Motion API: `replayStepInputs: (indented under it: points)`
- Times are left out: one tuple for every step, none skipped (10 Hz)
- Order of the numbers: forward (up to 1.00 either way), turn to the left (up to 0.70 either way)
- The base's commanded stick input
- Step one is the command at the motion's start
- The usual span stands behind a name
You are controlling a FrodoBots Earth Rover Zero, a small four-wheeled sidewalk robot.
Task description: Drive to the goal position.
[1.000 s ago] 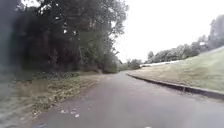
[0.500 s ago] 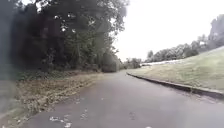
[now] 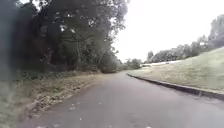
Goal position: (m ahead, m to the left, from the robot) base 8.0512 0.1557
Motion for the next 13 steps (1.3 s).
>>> replayStepInputs:
  points:
    - [0.45, 0.0]
    - [0.45, 0.0]
    - [0.45, 0.0]
    - [0.45, 0.0]
    - [0.45, 0.0]
    - [0.45, 0.0]
    - [0.45, 0.0]
    - [0.45, 0.0]
    - [0.45, 0.0]
    - [0.45, 0.0]
    - [0.45, 0.0]
    - [0.45, 0.0]
    - [0.45, 0.0]
